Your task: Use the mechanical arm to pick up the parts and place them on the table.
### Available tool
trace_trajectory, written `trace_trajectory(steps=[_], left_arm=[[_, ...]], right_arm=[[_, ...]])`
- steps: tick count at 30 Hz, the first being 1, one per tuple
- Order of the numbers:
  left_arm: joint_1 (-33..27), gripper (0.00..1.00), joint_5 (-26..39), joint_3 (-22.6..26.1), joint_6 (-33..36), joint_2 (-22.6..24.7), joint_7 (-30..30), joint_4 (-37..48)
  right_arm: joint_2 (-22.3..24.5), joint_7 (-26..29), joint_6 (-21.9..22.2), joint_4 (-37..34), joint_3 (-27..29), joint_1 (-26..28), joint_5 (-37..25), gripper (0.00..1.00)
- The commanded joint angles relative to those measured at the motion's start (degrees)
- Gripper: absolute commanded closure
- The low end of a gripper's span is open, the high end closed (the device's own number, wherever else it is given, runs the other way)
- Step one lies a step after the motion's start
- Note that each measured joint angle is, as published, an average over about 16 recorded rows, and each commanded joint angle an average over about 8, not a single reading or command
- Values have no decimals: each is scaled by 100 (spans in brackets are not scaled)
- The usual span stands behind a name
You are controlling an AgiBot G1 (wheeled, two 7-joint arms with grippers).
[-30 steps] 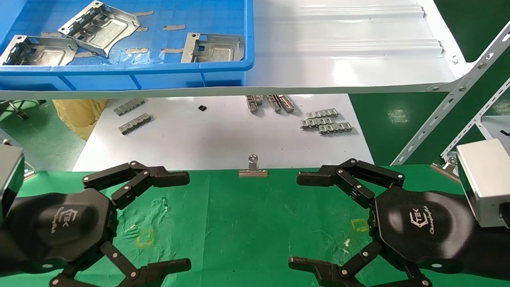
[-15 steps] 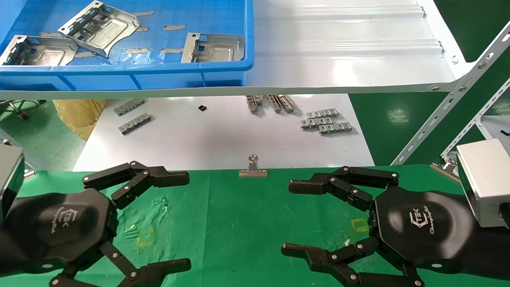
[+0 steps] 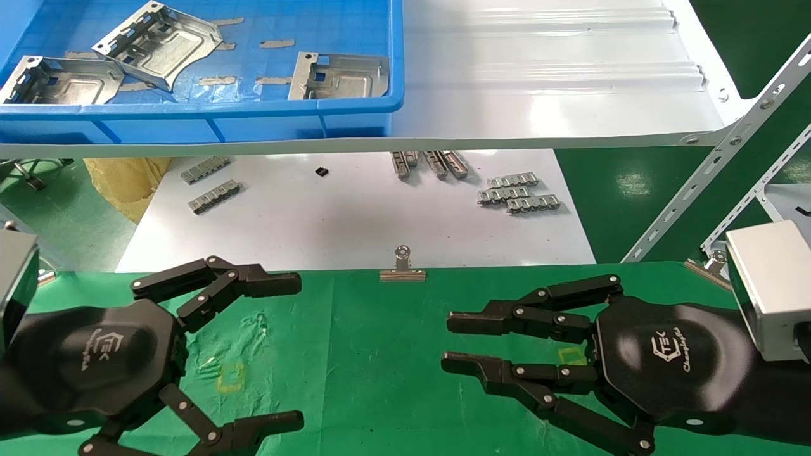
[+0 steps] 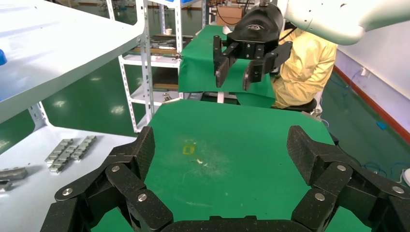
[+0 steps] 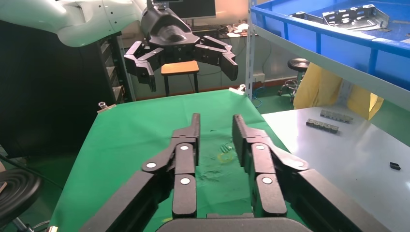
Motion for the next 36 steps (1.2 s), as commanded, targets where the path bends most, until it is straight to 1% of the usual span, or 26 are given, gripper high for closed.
trace_trajectory(steps=[1, 4, 6, 8, 11, 14, 17, 21, 22, 25, 26, 27, 29, 30, 33, 34, 35, 36], left_arm=[[18, 0, -5, -1, -1, -2, 2, 1], [-98, 0, 24, -2, -13, 9, -19, 1], [-276, 0, 83, 2, -38, 32, -46, 37], [-559, 0, 199, 22, -77, 84, -84, 140], [-1190, 0, 516, 114, -153, 257, -129, 516], [-1991, 0, 997, 280, -254, 539, -95, 1187], [-2835, 0, 1579, 486, -444, 884, 52, 2114], [-3830, 0, 2398, 751, -1069, 1354, 350, 3511], [-4039, 0, 2590, 813, -1285, 1466, 424, 3844], [-4545, 1, 3094, 980, -1977, 1751, 618, 4718], [-4676, 7, 3235, 1033, -2183, 1823, 672, 4955], [-4798, 16, 3370, 1087, -2369, 1886, 721, 5177], [-5008, 41, 3602, 1193, -2653, 1975, 804, 5556], [-5100, 54, 3702, 1243, -2754, 2005, 838, 5720], [-5327, 90, 3937, 1370, -2943, 2058, 913, 6124], [-5390, 97, 3996, 1405, -2984, 2070, 933, 6236], [-5441, 100, 4044, 1432, -3018, 2079, 949, 6335], [-5487, 100, 4083, 1455, -3052, 2090, 963, 6429]], right_arm=[[0, 0, 0, 0, 0, 0, 0, 100], [0, -1, 0, -2, -1, 1, 1, 100], [0, -2, -1, -3, -2, 1, 1, 100], [0, -2, -1, -4, -3, 2, 1, 100], [0, -3, -1, -4, -5, 3, 2, 100], [1, -4, -1, -5, -6, 3, 3, 100], [1, -5, 0, -5, -7, 4, 4, 100], [2, -5, 0, -5, -9, 4, 5, 100], [2, -6, 1, -5, -9, 4, 5, 96], [3, -6, 1, -5, -11, 5, 6, 59], [3, -7, 1, -5, -11, 5, 6, 46], [3, -7, 1, -5, -11, 5, 7, 34], [3, -7, 2, -5, -12, 5, 7, 9], [3, -7, 2, -5, -13, 5, 8, 0], [4, -8, 2, -5, -14, 5, 8, 0], [4, -8, 3, -5, -14, 6, 9, 0], [4, -8, 3, -5, -15, 6, 9, 0], [5, -9, 3, -5, -15, 6, 9, 0]])
